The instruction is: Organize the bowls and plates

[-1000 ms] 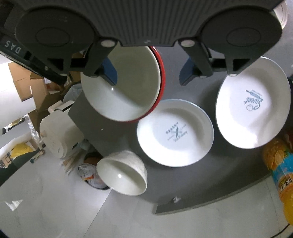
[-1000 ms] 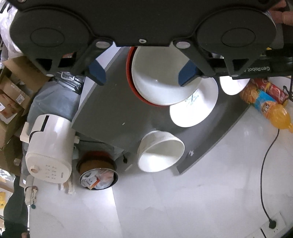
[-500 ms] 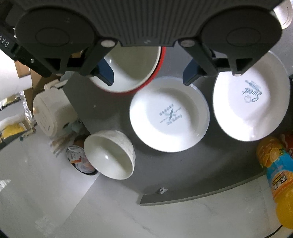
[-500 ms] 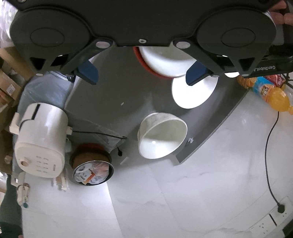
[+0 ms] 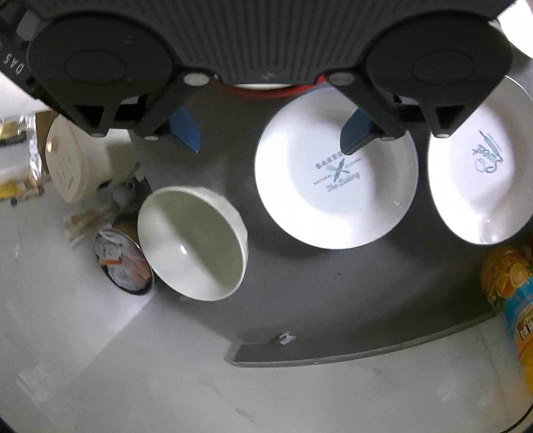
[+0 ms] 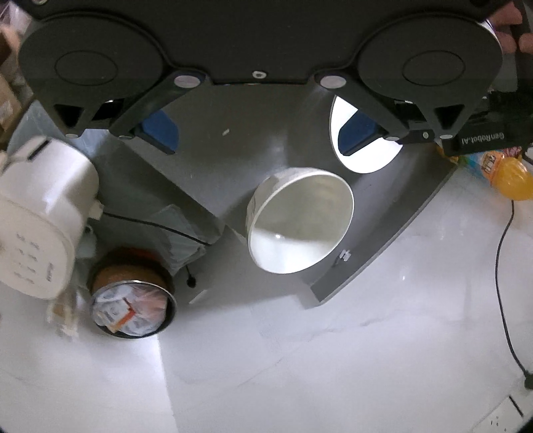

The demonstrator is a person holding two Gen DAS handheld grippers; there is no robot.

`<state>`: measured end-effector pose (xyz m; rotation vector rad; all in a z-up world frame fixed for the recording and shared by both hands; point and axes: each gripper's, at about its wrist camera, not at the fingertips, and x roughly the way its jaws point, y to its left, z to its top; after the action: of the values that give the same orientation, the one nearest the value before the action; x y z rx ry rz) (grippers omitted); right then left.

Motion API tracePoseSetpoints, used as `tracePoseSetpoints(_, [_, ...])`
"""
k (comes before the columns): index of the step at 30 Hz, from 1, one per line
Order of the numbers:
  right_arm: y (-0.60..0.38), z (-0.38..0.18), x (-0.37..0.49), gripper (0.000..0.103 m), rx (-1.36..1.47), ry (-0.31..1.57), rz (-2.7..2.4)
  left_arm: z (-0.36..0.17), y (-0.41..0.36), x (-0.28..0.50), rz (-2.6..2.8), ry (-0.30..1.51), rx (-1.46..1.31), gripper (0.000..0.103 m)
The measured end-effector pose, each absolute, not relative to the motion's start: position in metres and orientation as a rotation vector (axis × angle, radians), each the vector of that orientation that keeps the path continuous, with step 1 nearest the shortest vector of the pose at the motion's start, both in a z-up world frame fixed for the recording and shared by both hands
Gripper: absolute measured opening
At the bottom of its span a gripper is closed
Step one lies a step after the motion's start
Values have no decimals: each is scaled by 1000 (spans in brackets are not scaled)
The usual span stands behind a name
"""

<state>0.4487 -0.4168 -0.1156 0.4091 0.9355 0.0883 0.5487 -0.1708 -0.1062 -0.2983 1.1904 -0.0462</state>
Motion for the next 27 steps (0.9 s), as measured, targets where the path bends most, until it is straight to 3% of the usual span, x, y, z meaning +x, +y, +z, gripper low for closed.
tracePoseSetpoints(14, [-434,-149,541,101,383,1046,170,-136,-180,616,98,1226,-396,90])
tracePoseSetpoints(20, [-436,-169,571,81,383,1093,167,-151,-179,638,131,1239,-428,90])
tracePoseSetpoints(27, [-427,-186,594,70,372,1141,204,-168,-184,654,144,1242,-472,87])
